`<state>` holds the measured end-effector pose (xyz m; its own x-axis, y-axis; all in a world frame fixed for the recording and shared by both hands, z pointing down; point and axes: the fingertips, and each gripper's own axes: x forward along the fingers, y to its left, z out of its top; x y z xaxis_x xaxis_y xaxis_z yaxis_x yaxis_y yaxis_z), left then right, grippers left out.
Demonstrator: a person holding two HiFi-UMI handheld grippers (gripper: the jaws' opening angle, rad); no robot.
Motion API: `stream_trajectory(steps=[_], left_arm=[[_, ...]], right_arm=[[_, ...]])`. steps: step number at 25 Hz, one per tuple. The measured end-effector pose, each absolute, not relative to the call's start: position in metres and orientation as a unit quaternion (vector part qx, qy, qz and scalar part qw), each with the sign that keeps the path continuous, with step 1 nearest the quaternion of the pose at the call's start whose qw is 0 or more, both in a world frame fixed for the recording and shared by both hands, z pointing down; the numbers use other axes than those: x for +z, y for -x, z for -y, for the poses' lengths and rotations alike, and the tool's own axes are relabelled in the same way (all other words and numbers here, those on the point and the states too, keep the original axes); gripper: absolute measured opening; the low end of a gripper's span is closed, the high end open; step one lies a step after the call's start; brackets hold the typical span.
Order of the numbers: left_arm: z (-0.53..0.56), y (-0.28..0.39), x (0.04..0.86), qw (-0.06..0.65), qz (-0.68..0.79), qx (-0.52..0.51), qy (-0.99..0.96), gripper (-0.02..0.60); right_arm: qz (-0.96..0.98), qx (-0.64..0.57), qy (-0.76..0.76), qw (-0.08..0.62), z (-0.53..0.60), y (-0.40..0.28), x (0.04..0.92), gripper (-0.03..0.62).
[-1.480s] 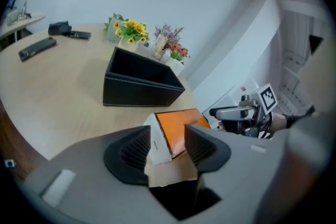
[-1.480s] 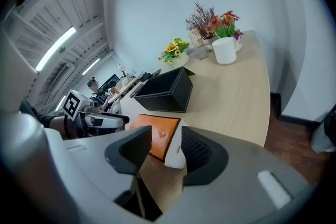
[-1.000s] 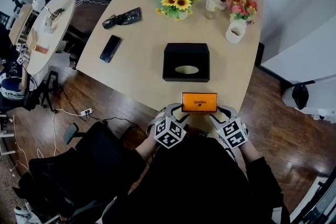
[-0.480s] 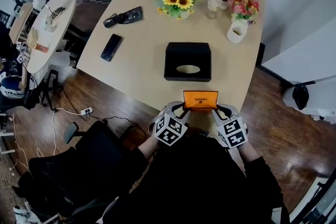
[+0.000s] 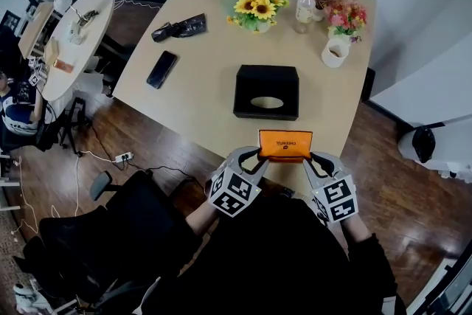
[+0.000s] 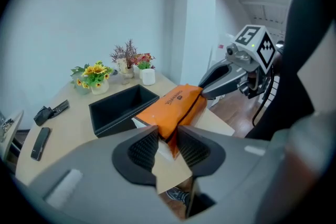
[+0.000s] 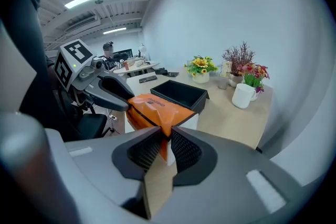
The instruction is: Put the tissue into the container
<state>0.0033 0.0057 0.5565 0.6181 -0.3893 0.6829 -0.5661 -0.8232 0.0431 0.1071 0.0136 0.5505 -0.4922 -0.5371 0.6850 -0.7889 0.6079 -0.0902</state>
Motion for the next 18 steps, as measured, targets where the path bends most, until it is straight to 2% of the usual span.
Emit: stream_trajectory(steps=[11,18], left_arm=[[0.012,0.01,0.474,0.076,0.33,0.339,-0.878,0.094],[0.041,0.02,0.451,0.038,0.373,0.341,-0.862,0.094]], right_arm=[[0.881,0.156,-0.373,0.246,0.011,-0.096,0.475,0.058],[0.897,0.127,-0.361,0.221,0.046,-0.086,0.453,0.058]])
